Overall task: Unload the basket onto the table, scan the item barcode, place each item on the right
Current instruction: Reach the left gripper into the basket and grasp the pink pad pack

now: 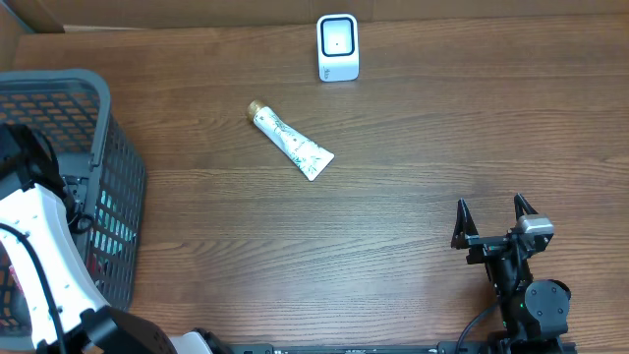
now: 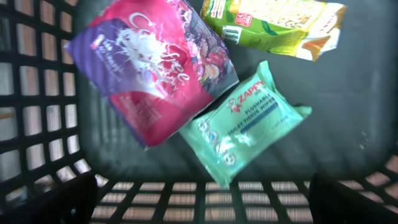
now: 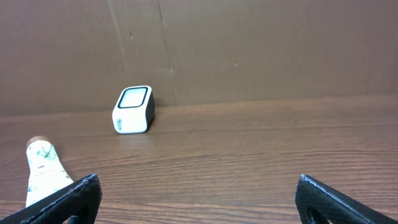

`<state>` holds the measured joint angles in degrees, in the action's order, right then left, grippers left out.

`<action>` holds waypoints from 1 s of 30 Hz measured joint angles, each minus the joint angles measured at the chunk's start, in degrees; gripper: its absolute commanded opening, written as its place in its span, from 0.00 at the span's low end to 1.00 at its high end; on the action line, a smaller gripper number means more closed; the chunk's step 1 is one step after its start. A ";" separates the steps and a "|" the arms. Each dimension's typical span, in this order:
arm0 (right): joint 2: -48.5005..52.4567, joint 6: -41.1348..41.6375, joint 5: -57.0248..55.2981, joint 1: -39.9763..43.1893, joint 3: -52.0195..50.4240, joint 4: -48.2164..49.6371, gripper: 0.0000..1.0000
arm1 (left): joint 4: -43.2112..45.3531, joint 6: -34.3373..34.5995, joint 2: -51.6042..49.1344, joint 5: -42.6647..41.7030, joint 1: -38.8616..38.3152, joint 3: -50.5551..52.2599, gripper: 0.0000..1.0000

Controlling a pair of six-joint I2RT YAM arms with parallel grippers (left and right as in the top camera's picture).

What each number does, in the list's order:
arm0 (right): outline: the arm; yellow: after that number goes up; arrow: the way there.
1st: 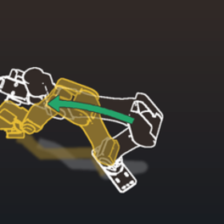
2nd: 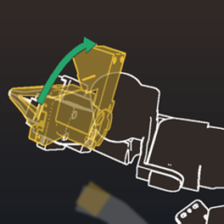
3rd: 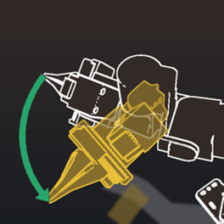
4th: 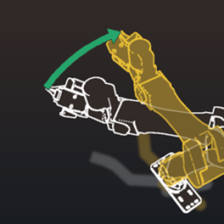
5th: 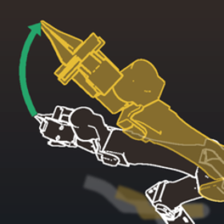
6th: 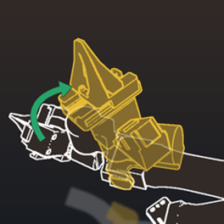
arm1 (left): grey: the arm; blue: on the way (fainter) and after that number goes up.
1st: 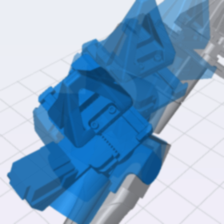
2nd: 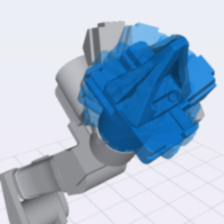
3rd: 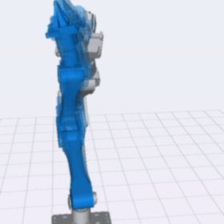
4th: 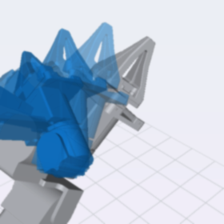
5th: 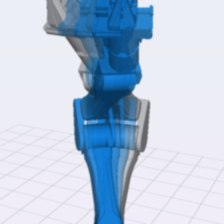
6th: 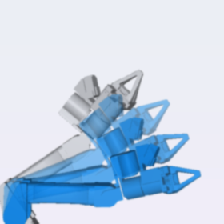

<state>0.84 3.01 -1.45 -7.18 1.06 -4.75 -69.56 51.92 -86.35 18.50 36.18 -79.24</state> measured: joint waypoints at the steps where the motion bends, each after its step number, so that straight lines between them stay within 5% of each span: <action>1: 0.00 0.02 -0.02 0.00 0.00 -0.07 1.00 | 1.20 -0.07 -0.66 0.13 0.24 0.68 0.99; 16: 0.00 0.00 0.00 0.00 0.00 -0.07 1.00 | 9.01 -1.97 -19.82 0.85 2.56 1.29 1.00; 30: 0.00 -0.02 0.00 0.00 0.00 -0.04 1.00 | 4.61 -5.84 -21.27 0.76 7.80 -4.98 1.00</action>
<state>0.84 2.98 -1.45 -7.18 1.06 -4.80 -64.95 46.09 -107.61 19.27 43.99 -84.23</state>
